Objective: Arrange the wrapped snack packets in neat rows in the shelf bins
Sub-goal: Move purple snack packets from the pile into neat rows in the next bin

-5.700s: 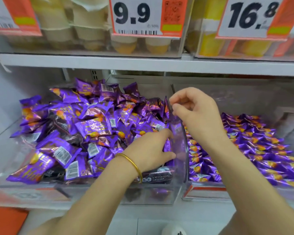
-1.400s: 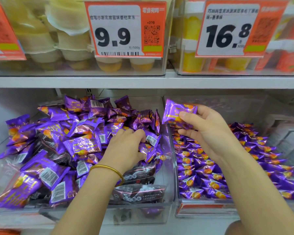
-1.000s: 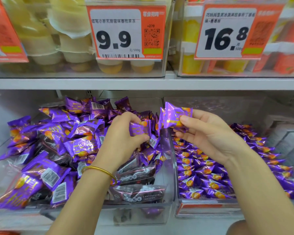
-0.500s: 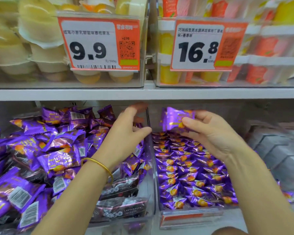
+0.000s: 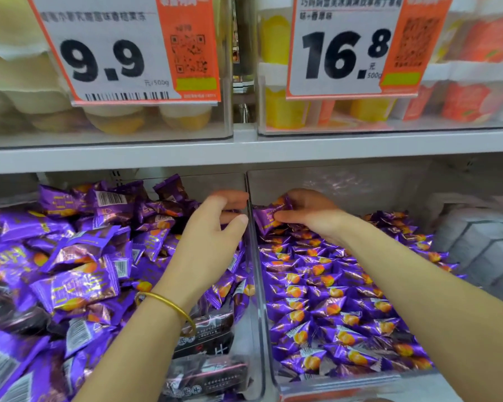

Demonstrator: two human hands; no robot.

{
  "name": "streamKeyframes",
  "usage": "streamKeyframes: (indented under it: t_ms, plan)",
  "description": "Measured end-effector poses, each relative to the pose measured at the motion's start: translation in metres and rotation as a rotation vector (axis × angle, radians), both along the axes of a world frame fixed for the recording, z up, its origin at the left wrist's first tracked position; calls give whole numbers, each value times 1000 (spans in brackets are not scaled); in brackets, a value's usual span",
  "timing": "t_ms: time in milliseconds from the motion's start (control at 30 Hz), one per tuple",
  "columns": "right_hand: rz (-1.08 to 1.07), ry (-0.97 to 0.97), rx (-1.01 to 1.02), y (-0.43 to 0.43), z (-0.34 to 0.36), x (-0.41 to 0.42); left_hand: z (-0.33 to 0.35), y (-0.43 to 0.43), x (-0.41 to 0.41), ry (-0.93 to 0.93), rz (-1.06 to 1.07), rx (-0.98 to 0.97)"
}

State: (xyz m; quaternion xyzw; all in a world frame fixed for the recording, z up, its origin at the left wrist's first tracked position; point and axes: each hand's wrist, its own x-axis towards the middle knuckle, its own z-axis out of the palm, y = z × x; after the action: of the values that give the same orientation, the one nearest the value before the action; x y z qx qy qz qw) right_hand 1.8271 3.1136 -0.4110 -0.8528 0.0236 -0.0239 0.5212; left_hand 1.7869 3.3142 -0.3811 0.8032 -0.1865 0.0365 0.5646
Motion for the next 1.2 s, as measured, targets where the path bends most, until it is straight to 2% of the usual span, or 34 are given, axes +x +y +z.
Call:
streamKeyframes:
  t_ms: [200,300,500,633,800,1033,1200]
  plan:
    - [-153,-25,-41,6,-15,0,3,5,3,-5,80,-76]
    - [-227,7,21,11,-19,0,7,11,6,-13,142,-115]
    - [-213,-78,-439,21,-22,-3,11,24,10,-26,185,-124]
    - [-190,-47,-466,19,-20,-7,12,31,10,-15,201,-81]
    - [-175,-73,-468,23,-19,-10,6,33,15,-48,154,207]
    - [-194,-68,-488,24,-12,-17,-7,17,36,-270,-68,721]
    - [-242,-98,-409,23,0,-25,-16,11,38,-272,-29,893]
